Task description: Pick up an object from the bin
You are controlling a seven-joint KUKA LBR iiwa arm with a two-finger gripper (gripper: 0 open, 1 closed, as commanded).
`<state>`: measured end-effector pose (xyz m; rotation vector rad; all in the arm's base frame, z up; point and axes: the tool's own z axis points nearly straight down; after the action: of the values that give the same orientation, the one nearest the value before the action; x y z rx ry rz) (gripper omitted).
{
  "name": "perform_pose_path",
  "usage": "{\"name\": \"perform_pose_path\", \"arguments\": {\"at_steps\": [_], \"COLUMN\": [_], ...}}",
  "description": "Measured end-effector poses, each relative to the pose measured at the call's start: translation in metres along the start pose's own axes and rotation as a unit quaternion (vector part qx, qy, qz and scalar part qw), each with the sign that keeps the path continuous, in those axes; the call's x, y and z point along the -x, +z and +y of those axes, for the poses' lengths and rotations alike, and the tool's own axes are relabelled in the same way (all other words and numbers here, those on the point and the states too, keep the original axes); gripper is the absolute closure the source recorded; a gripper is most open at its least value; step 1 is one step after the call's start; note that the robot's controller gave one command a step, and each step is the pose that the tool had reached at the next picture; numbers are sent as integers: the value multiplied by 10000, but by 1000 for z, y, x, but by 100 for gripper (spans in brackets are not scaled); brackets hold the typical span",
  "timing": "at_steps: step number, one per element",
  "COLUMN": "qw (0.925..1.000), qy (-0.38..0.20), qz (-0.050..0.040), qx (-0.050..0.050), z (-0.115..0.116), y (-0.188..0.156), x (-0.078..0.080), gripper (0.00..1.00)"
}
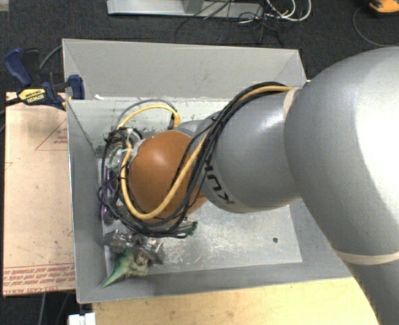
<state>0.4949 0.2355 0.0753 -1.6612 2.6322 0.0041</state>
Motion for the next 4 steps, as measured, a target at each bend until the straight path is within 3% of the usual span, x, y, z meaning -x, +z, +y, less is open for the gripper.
{"name": "perform_pose_path", "arguments": {"at_steps": [2, 4], "qw": [10000, 10000], "qy": [6, -9], "qz": [6, 44], "qx": [12, 40], "z": [1, 2], "y": [-11, -49], "x": [-1, -1], "gripper": [100, 100]}}
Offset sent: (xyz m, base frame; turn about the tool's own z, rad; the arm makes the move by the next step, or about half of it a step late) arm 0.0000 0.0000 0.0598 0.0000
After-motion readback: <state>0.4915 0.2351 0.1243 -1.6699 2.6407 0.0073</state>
